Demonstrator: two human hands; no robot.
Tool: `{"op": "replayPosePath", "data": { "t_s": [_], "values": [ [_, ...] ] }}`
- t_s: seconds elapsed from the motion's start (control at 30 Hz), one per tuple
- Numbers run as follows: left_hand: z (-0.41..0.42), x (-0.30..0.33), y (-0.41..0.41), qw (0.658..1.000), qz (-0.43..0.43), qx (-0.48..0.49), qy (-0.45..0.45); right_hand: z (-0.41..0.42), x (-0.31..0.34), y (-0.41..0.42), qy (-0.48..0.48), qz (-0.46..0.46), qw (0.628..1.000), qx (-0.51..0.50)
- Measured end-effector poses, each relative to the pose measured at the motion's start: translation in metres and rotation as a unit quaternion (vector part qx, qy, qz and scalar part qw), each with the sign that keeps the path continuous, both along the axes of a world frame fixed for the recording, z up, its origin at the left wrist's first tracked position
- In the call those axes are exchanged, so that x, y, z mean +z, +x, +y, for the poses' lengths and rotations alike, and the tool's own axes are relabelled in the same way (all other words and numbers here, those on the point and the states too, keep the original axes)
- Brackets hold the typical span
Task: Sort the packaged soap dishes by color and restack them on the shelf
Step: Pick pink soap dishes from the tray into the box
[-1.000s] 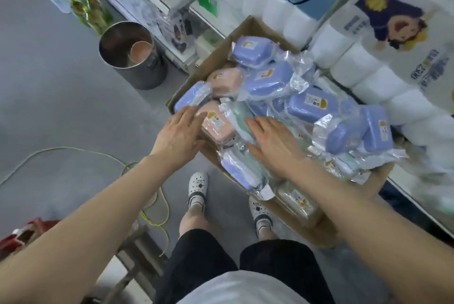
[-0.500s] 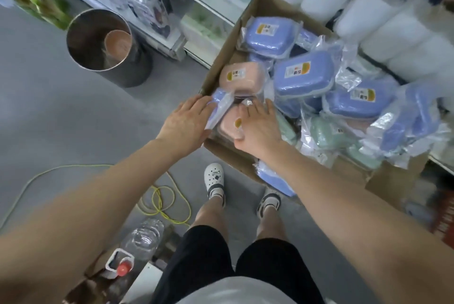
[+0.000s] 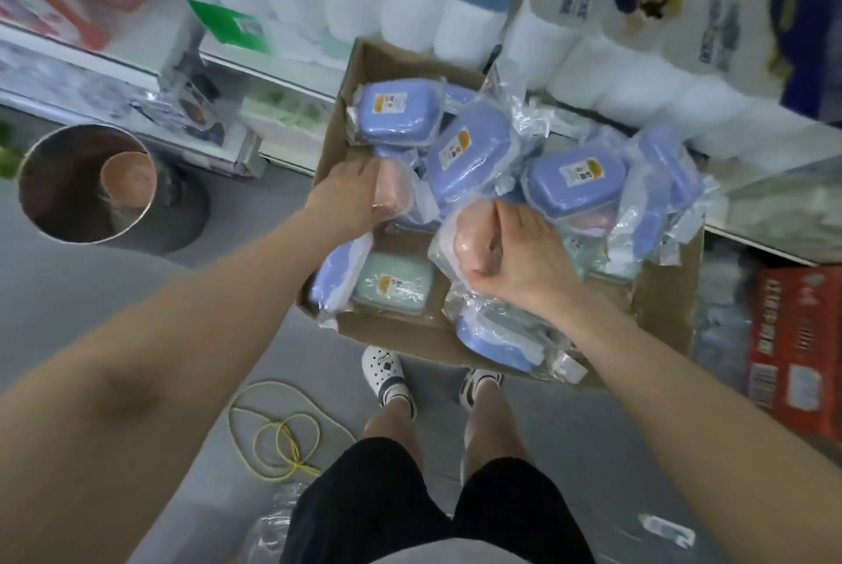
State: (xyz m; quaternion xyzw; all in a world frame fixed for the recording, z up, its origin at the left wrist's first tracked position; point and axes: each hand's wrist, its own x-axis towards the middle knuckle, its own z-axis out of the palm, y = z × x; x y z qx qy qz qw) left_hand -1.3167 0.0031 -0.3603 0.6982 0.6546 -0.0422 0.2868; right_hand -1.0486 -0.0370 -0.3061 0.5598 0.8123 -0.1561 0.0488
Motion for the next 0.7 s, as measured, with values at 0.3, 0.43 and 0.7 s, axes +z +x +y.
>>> {"op": "replayPosePath", "data": {
  "t_s": [0.3,0.43,0.7],
  "values": [
    [0.014,-0.014,0.006,0.999,-0.031,-0.006,0.028,0.006,-0.006,0.001,-0.017,0.044,0.999,-0.003],
    [-0.009,0.024,0.002,0.988,-0.071,0.016,0.137,0.003,0.008,0.007,-0.04,0.105,0.993,-0.026],
    [-0.031,0.094,0.014,0.97,-0.135,0.026,0.201,-0.008,0.062,0.017,-0.027,0.268,0.956,-0.113]
  ]
}}
